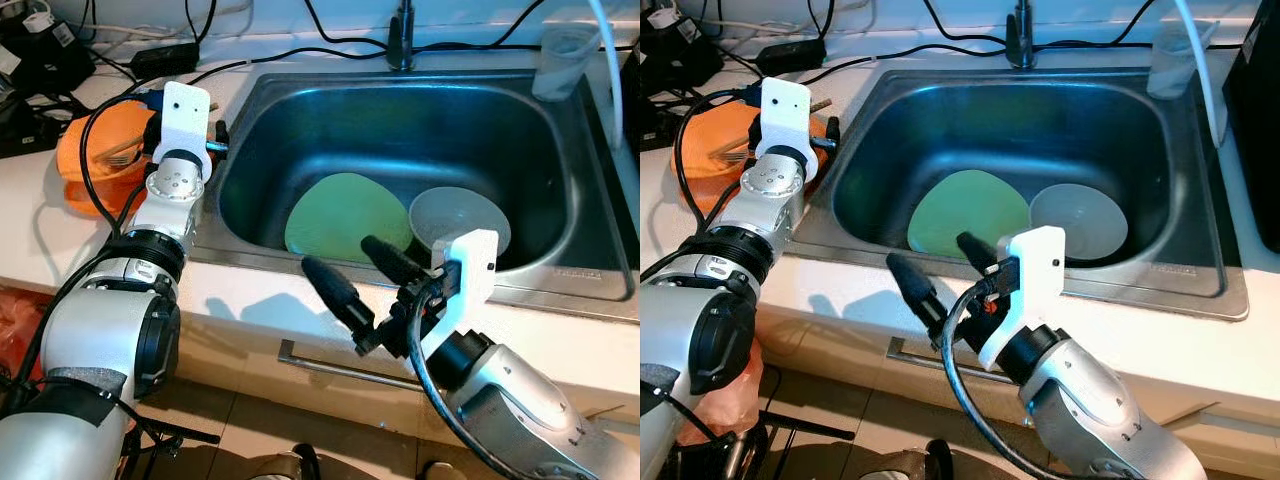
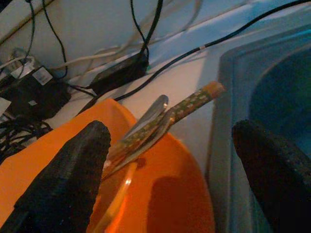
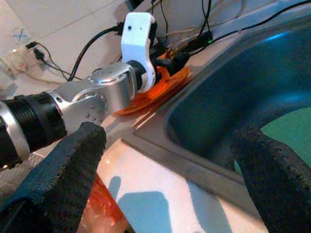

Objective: Kitchen organization

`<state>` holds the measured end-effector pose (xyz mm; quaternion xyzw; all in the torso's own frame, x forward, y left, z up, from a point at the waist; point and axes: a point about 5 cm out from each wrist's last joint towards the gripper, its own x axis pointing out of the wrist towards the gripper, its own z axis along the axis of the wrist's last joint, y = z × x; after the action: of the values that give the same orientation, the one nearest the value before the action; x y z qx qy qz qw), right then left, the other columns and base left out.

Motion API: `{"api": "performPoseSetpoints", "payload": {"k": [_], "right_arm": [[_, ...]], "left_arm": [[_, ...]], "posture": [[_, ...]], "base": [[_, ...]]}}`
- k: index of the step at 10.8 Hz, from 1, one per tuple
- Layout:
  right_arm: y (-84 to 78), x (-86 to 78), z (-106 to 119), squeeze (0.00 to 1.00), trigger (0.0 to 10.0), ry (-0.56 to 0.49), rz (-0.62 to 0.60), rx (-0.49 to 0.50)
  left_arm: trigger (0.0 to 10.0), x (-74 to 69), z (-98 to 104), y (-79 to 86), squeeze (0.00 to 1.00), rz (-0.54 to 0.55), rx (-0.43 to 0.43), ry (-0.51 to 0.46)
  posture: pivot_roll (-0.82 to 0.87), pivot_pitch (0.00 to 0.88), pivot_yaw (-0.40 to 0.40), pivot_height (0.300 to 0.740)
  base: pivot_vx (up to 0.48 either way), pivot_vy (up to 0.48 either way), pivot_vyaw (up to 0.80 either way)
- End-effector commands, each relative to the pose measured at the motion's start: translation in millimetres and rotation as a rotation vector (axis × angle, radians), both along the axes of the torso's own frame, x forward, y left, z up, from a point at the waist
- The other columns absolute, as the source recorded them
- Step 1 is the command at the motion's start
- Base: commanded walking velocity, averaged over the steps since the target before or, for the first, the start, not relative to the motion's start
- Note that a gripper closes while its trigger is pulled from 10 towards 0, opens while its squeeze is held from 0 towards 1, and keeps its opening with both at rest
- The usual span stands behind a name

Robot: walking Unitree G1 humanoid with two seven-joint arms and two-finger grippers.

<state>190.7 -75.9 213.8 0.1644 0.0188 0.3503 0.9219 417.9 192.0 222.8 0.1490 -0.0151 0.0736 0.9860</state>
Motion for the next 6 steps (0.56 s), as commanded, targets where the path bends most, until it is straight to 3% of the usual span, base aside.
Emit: {"api": "performPoseSetpoints", "payload": {"k": [1, 4, 6], "right_arm": [[4.0, -5.8, 4.2, 0.0, 10.0, -0.013, 0.034, 0.005], [4.1, -6.6, 4.6, 0.0, 10.0, -0.013, 0.036, -0.006], [1.3, -5.0, 2.8, 0.0, 10.0, -0.014, 0.021, -0.024]], "left_arm": [[10.0, 0.7, 4.4, 3.6, 0.0, -0.006, 0.014, 0.002], [10.0, 1.1, -0.6, -2.1, 0.0, -0.026, 0.026, 0.035], [10.0, 0.9, 11.9, 9.5, 0.0, 0.051, -0.057, -0.037]], "posture": [[-0.19, 0.179, 0.182, 0.74], [-0.2, 0.176, 0.187, 0.74], [-0.2, 0.163, 0.181, 0.74]], "base": [[0.0, 0.0, 0.0], [0.0, 0.0, 0.0], [0.0, 0.0, 0.0]]}}
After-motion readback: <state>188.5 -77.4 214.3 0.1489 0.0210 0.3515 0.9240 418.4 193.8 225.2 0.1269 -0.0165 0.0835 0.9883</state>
